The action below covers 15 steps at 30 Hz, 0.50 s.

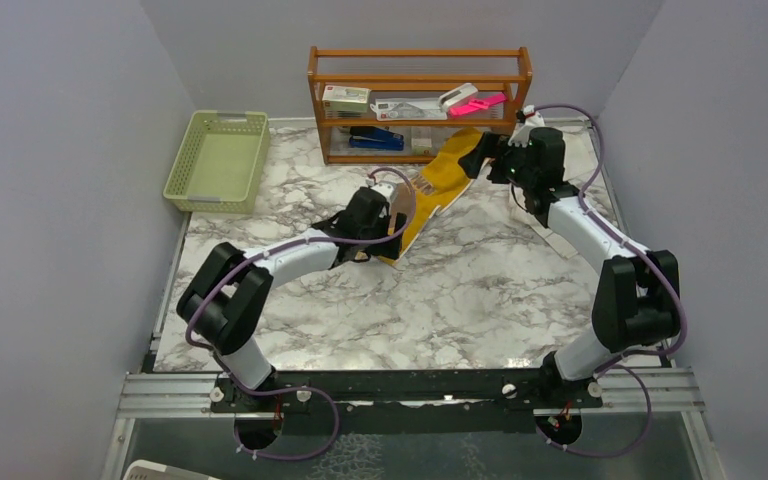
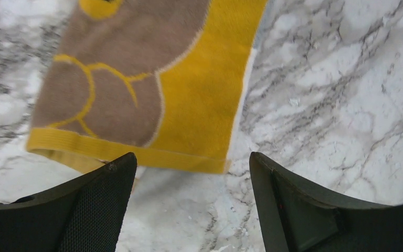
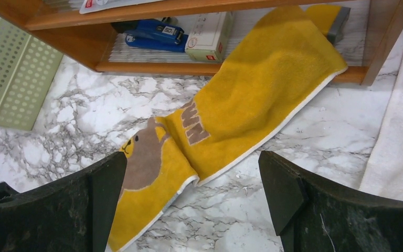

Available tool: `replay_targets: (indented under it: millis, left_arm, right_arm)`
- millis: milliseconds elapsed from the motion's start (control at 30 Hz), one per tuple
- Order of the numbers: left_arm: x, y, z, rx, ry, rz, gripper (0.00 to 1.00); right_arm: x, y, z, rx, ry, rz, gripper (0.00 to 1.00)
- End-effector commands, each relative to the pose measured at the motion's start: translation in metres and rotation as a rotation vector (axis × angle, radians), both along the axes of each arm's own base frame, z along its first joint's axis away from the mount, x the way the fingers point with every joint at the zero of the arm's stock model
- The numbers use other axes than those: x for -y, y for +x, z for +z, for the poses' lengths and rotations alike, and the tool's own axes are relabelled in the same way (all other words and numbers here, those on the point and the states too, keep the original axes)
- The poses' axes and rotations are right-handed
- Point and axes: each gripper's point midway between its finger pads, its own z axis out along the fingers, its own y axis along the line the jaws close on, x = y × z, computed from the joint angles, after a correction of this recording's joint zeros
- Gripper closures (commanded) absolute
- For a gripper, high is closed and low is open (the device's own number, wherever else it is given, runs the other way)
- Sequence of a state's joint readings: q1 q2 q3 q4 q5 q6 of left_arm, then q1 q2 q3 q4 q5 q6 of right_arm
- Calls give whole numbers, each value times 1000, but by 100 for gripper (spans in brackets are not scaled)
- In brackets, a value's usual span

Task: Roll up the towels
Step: Move the towel to the center of the board.

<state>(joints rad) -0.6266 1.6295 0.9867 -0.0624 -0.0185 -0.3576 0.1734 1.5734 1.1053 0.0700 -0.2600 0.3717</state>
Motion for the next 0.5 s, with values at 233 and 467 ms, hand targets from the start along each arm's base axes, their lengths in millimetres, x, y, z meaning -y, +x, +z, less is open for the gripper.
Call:
replay_targets:
  millis: [233,467]
  left_arm:
    - [22,-29,-53,-69,117,-16,20]
    - [15,-28,-81,-95,211,-3,31]
  right_arm:
    - [2,0,-21,-45,8,15,1]
    - [7,0,-20,-43,14,10,1]
